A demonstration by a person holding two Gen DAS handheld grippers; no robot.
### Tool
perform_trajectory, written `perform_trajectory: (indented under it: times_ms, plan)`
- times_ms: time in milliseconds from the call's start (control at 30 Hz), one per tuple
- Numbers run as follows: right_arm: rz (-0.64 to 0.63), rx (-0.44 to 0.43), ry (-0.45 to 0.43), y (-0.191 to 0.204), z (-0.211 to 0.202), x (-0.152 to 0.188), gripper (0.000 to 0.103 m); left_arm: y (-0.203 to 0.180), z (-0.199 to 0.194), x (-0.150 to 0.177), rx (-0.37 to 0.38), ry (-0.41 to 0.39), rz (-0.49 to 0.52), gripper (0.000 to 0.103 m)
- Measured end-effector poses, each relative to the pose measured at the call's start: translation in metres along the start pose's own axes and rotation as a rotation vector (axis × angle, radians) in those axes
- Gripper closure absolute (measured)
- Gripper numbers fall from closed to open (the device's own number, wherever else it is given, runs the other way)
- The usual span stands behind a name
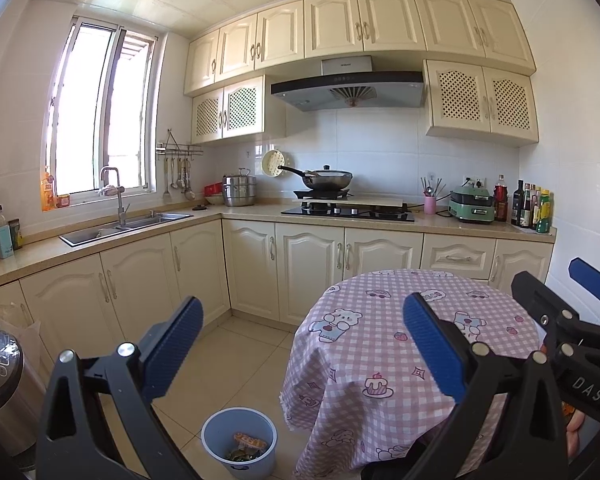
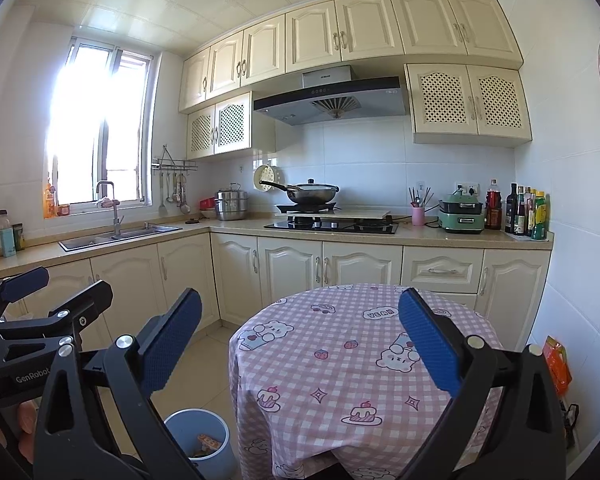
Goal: Collect trash
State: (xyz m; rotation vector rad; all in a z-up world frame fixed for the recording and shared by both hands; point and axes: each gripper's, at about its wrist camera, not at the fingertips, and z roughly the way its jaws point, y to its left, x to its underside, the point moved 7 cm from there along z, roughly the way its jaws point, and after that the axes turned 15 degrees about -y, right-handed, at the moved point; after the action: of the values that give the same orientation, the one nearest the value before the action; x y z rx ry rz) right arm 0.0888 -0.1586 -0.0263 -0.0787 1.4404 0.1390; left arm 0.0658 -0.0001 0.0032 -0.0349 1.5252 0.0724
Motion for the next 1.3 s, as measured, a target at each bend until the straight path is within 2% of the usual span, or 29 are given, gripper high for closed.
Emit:
perform_trajectory:
  times_ms: [1300]
  plan:
    - [-0.001,0.004,0.022,0.002,-0.001,0.007,0.008,-0.001,0.002,0.013,0.009,0.025,0.015,0.005]
